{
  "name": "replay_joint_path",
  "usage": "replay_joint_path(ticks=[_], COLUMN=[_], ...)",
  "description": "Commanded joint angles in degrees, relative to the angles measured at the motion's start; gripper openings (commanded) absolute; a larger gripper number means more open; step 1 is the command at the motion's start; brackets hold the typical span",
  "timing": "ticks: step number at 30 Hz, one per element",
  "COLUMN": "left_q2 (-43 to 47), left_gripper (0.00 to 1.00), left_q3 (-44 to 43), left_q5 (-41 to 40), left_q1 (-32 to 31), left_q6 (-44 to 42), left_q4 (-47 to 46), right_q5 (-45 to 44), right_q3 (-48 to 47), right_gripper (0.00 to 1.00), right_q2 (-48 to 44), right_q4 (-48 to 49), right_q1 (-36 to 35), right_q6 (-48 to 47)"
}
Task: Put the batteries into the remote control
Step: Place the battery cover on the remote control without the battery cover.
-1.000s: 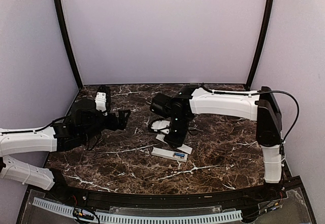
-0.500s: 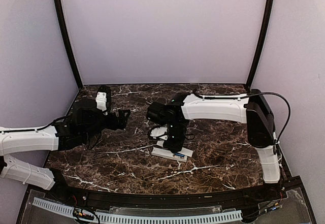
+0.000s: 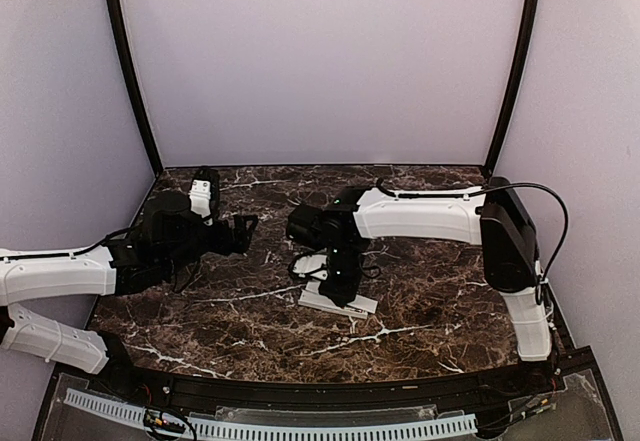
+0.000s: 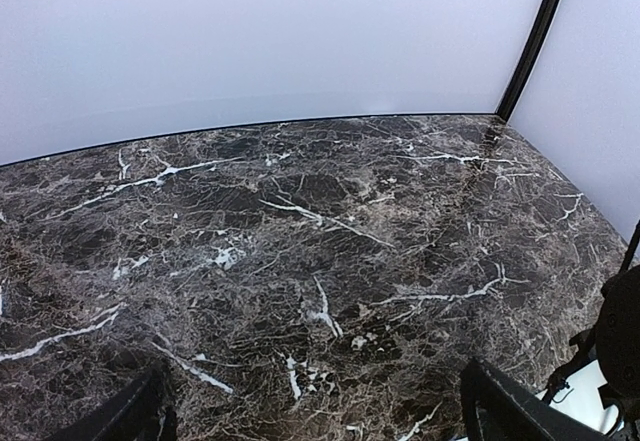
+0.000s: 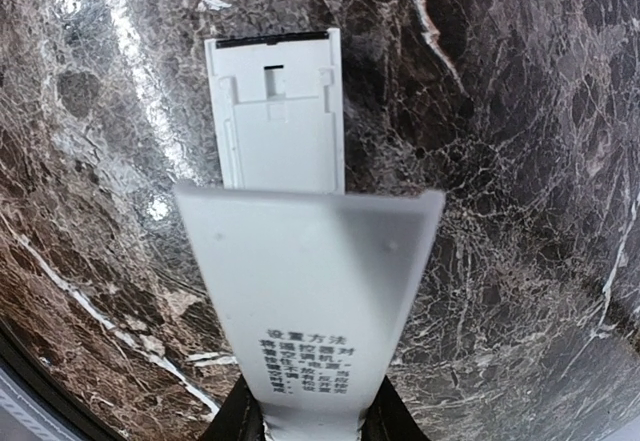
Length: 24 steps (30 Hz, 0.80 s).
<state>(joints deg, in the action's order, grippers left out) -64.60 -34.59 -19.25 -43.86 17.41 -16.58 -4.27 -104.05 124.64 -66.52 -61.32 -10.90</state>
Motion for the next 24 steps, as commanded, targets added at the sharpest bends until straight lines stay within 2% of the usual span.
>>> replay_joint_path(ticks=[1,10,24], left_q2=[0.0,0.25,0.25], left_gripper=[0.98,0.98,0.98], left_q3=[-1.05,-1.01,-0.92], left_q5=[0.57,0.79,1.18], left_q1=[0.35,0.41,0.5], left_q6=[0.05,0.0,0.0], left_q4=[0.41,0.36,0.21], right_q5=[1.04,-2.08,-0.52], right_q3=[-0.69,-0.69,-0.62], right_gripper=[0.12,0.14,0.19], right_q2=[0.88,1.99,2.37], right_q4=[-0.75,-0.48,-0.71], right_q1=[-0.64,-0.64,-0.64], right_q6=[-0.79,-0.93,-1.23])
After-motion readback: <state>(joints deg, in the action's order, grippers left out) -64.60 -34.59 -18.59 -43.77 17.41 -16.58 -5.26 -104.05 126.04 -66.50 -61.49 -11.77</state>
